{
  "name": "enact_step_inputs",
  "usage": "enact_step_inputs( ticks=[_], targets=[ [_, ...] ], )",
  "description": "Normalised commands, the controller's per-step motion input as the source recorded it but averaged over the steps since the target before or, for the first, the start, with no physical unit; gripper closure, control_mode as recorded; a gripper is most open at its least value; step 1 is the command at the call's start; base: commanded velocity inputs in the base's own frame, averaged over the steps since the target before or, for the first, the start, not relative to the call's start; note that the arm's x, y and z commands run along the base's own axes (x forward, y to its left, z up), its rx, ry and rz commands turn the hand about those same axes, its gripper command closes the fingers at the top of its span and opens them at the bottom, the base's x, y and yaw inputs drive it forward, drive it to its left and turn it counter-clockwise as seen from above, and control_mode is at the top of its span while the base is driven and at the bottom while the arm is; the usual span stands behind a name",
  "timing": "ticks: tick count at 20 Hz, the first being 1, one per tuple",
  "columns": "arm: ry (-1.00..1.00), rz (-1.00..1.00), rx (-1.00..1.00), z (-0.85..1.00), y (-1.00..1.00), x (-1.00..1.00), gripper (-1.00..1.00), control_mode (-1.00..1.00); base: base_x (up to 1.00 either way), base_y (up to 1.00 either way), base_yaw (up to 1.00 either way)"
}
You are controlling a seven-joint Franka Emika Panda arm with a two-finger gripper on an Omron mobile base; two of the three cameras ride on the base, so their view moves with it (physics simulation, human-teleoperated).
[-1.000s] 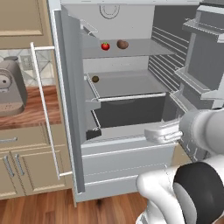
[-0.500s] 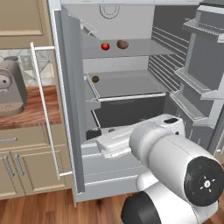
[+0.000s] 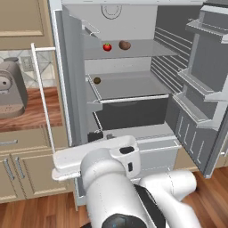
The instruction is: Place the tomato in the correct fridge rack based on whether it is a fruit or vegetable. Finally, close the fridge door.
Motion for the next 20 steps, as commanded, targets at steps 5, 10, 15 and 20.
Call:
enact_step_inputs(
  ticks=[5, 10, 15, 20],
  targets=[
    [-0.07, -0.04, 0.03, -0.26, 0.40, 0.01, -1.00, -1.00, 0.00, 0.00, 0.00],
    [-0.01, -0.20, 0.00, -0.01, 0.63, 0.27, -1.00, -1.00, 0.00, 0.00, 0.00],
    [0.00, -0.20, 0.01, -0.09, 0.52, 0.46, -1.00, -1.00, 0.00, 0.00, 0.00],
    [0.00, -0.12, 0.00, -0.20, 0.25, 0.44, -1.00, -1.00, 0.00, 0.00, 0.00]
  ],
)
